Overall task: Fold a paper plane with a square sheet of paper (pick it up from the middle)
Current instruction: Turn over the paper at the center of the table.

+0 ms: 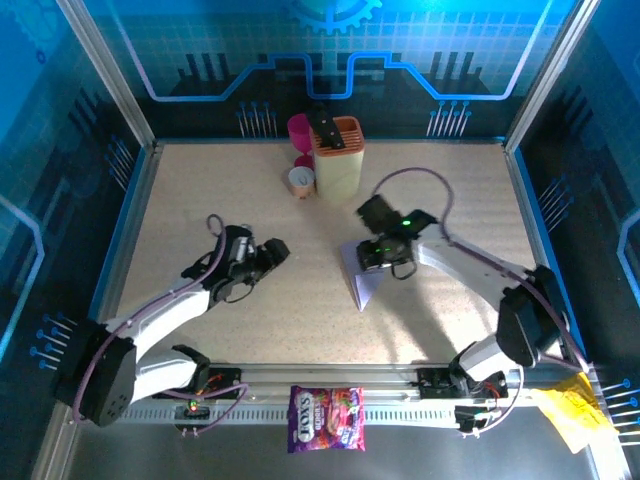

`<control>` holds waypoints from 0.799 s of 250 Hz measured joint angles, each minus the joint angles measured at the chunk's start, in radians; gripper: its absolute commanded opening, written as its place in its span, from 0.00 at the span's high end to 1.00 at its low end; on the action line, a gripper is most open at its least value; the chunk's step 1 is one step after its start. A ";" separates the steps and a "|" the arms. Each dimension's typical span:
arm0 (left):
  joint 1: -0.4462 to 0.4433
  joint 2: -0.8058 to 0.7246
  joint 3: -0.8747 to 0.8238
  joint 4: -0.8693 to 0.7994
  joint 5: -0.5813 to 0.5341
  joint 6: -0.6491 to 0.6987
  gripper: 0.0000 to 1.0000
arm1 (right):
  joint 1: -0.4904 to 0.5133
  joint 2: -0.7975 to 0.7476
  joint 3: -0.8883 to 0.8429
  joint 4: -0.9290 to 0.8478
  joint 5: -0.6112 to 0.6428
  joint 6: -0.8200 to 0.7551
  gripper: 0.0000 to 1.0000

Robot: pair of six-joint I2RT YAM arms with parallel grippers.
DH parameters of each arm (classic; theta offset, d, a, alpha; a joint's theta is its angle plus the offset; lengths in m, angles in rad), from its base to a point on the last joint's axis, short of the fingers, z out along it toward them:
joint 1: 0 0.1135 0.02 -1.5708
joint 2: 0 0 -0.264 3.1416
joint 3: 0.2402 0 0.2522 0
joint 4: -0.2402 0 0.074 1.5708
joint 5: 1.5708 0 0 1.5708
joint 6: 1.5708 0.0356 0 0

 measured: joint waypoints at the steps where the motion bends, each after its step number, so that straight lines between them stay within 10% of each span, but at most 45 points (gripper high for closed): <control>1: -0.005 0.003 0.003 0.002 0.000 0.000 0.24 | -0.006 -0.003 -0.003 0.002 -0.006 -0.001 0.44; 82: -0.375 0.417 0.265 0.250 0.037 -0.084 0.23 | -0.467 -0.048 -0.240 0.224 -0.388 0.026 0.48; 200: -0.436 0.656 0.361 0.383 0.064 -0.153 0.25 | -0.505 0.009 -0.378 0.427 -0.602 0.076 0.53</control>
